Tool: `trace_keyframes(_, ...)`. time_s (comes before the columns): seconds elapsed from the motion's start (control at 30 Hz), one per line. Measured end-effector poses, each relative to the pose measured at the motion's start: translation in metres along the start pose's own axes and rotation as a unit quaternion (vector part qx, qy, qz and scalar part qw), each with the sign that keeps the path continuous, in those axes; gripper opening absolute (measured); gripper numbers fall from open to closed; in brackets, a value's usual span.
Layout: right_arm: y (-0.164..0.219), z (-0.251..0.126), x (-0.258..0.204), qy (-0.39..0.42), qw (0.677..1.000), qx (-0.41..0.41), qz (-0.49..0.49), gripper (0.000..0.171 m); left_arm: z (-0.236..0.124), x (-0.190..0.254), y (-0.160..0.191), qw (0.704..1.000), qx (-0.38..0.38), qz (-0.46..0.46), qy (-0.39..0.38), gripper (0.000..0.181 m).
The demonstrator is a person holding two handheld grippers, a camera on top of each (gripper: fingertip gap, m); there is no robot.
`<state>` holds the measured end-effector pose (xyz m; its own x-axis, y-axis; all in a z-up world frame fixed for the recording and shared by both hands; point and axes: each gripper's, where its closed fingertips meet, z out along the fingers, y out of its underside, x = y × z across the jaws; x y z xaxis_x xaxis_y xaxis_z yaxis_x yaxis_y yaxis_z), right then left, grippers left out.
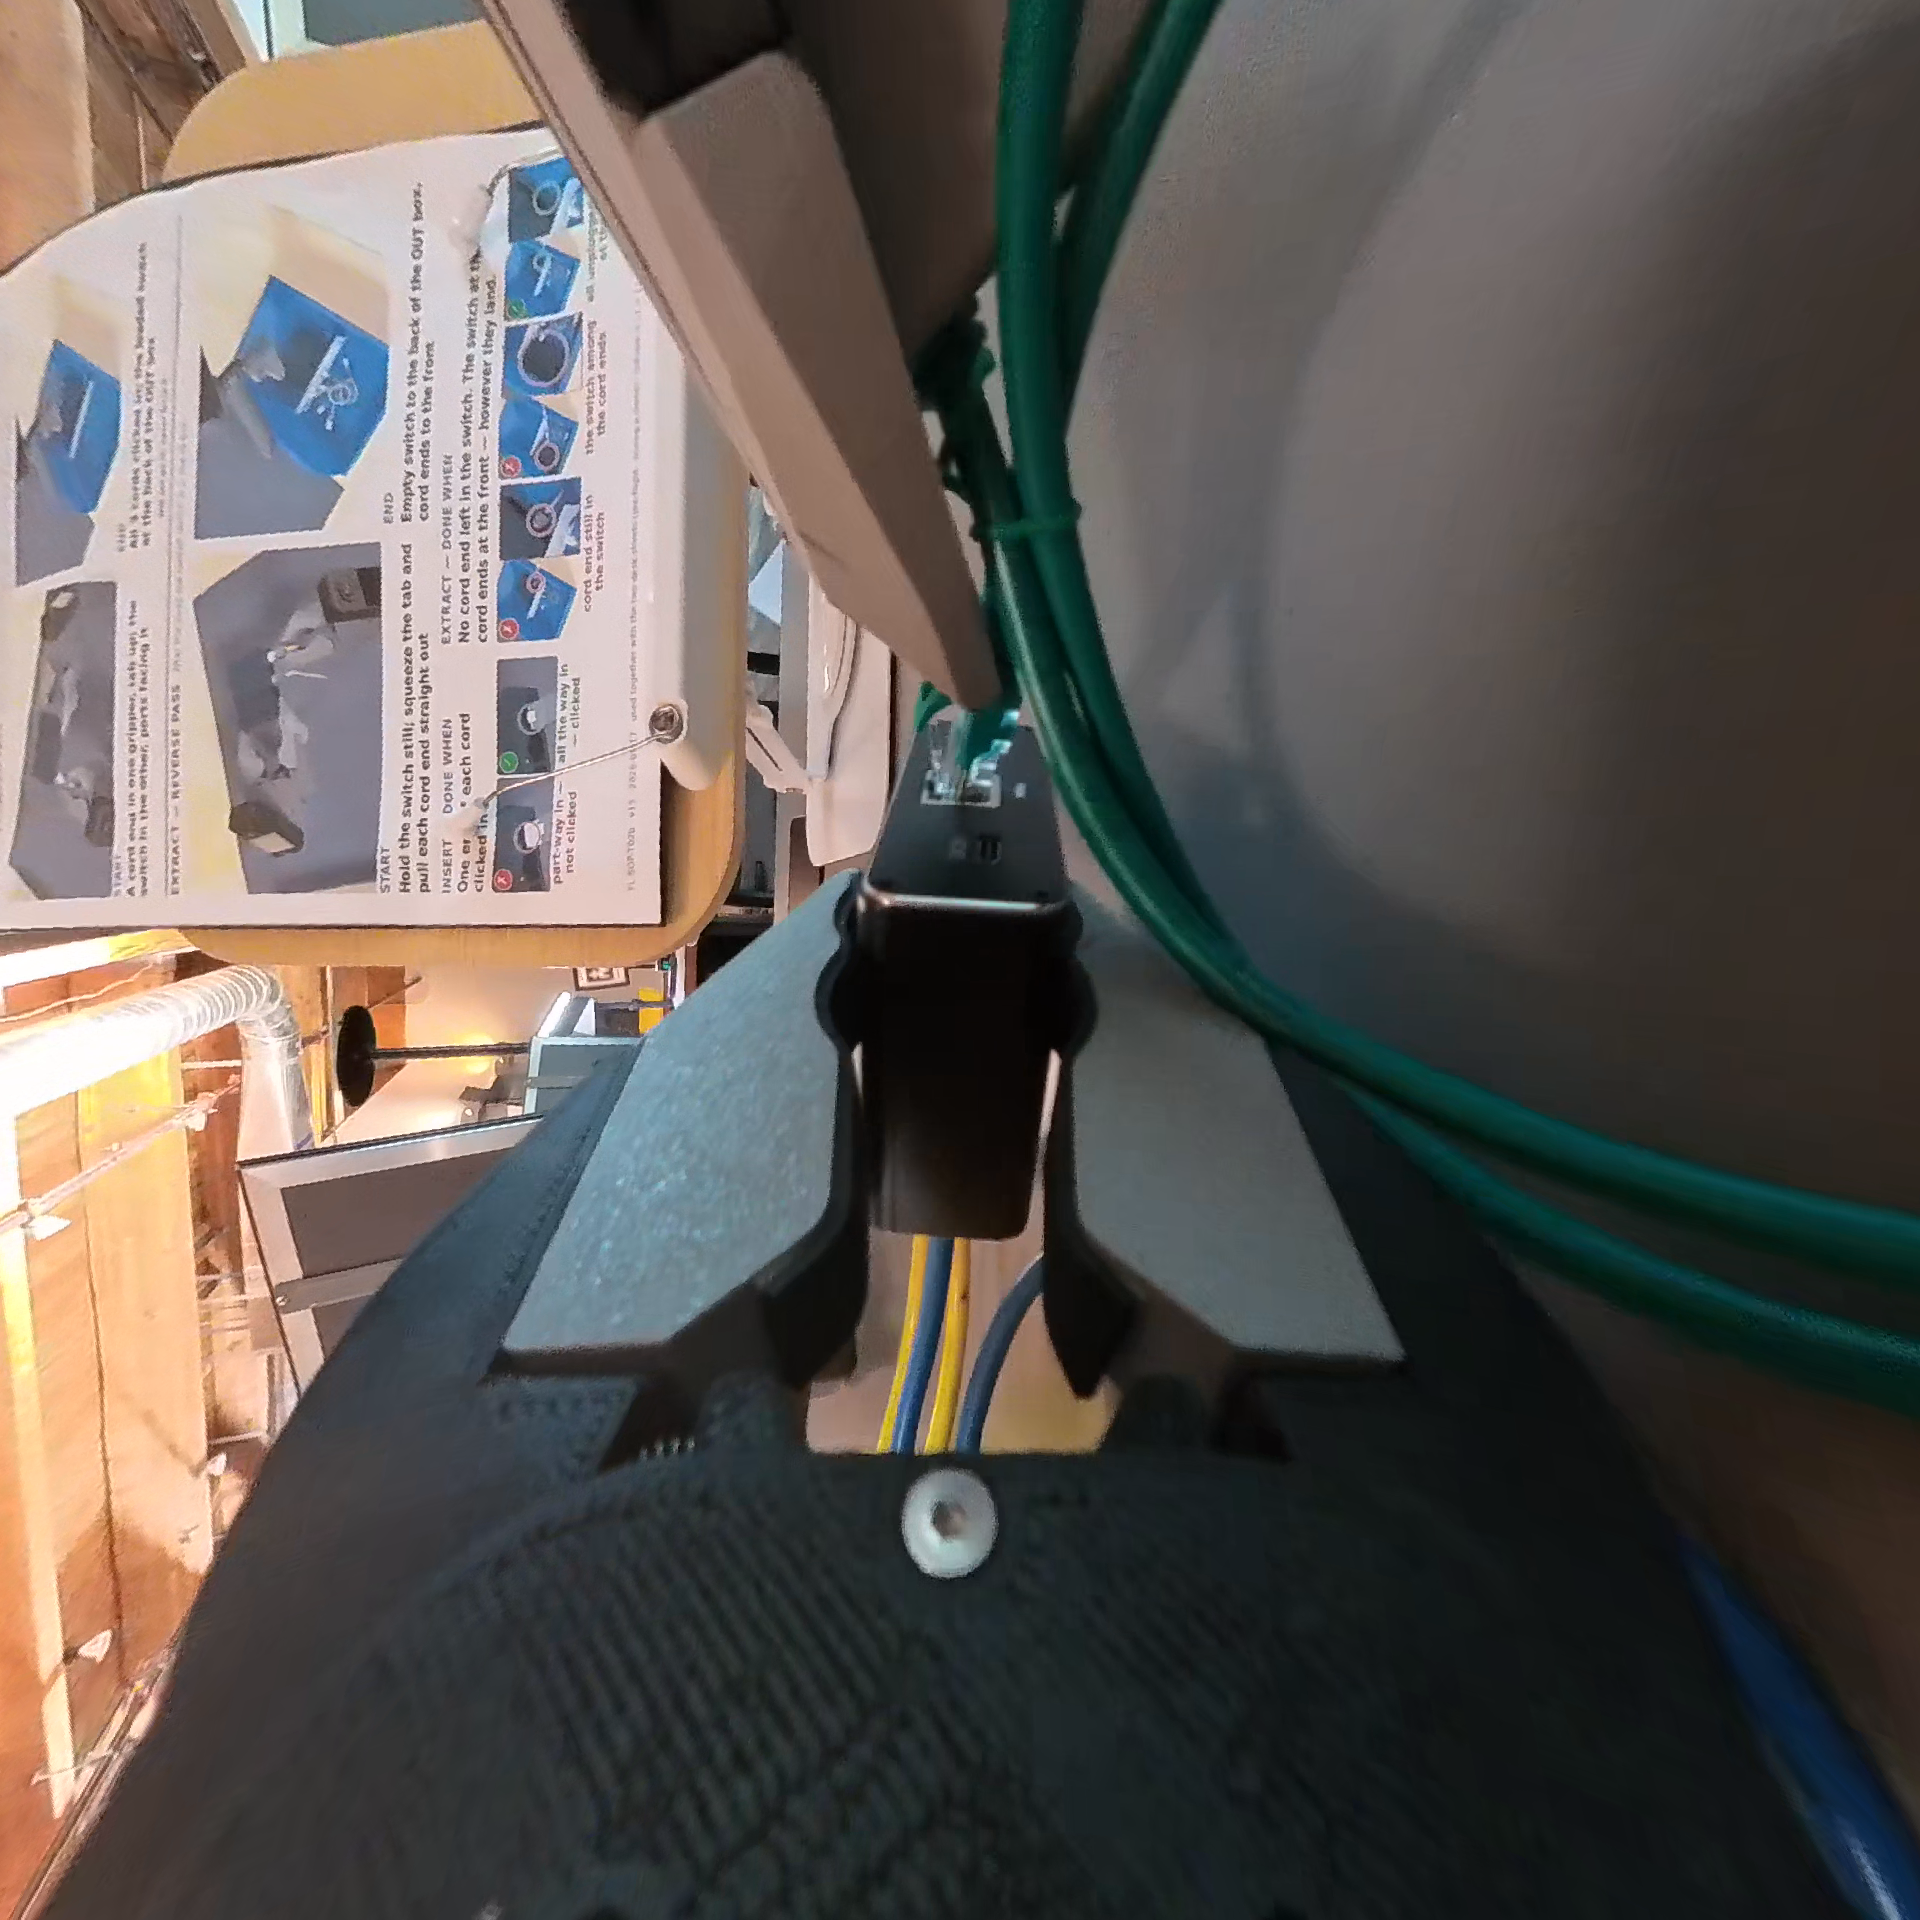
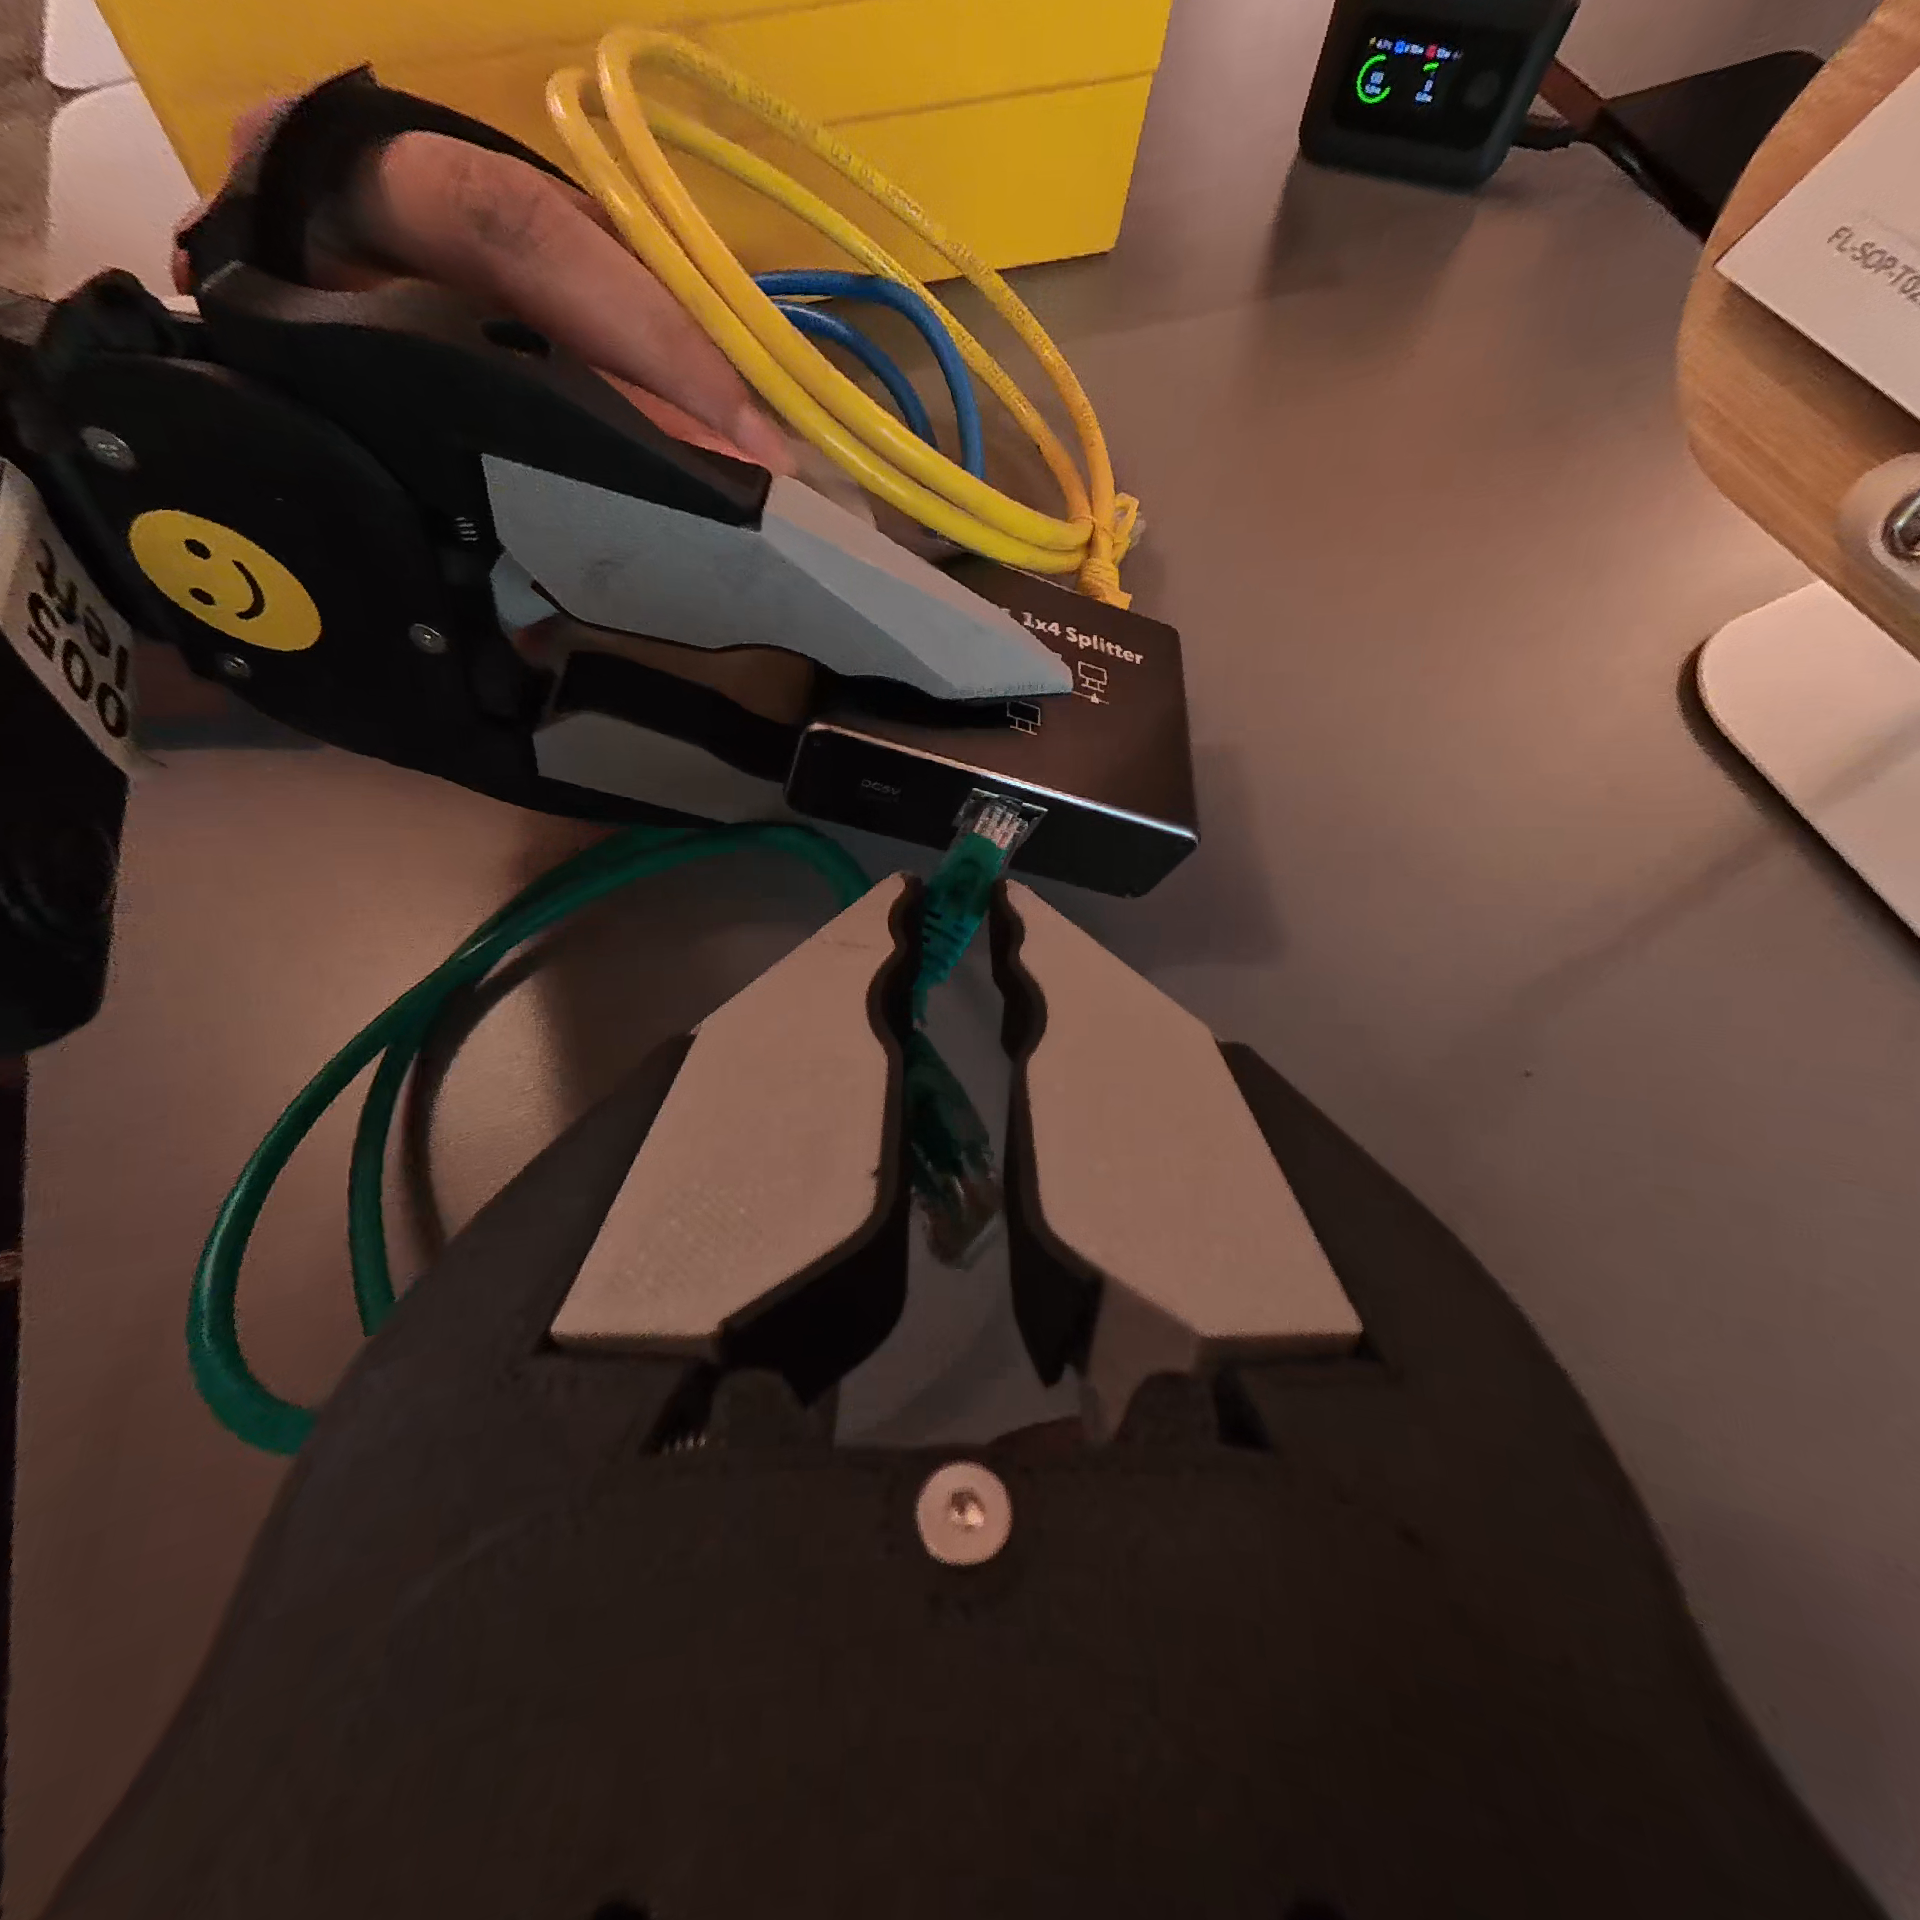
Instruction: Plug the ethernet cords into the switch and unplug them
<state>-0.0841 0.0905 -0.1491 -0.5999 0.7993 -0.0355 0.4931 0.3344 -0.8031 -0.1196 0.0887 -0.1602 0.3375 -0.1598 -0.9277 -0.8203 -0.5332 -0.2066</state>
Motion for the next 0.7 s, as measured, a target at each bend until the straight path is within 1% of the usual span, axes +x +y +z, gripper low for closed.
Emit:
trace_keyframes(0.2,-0.005,-0.004,-0.002,-0.03,0.999,0.018,0.035,0.009,-0.004,-0.002,-0.005,1.0,0.014,-0.022,0.006,0.033)
trace_keyframes(0.33,0.001,-0.002,-0.003,-0.053,0.997,0.009,0.059,0.009,-0.005,0.0,-0.007,0.999,0.022,-0.029,0.015,0.033)
trace_keyframes(0.5,0.002,-0.001,0.001,-0.049,0.996,0.011,0.073,0.009,-0.004,-0.004,-0.006,0.999,0.02,-0.039,0.007,0.033)
trace_keyframes(0.7,0.01,0.003,0.004,-0.04,0.996,-0.009,0.076,0.01,0.0,0.001,-0.004,1.0,0.017,-0.016,0.001,0.033)
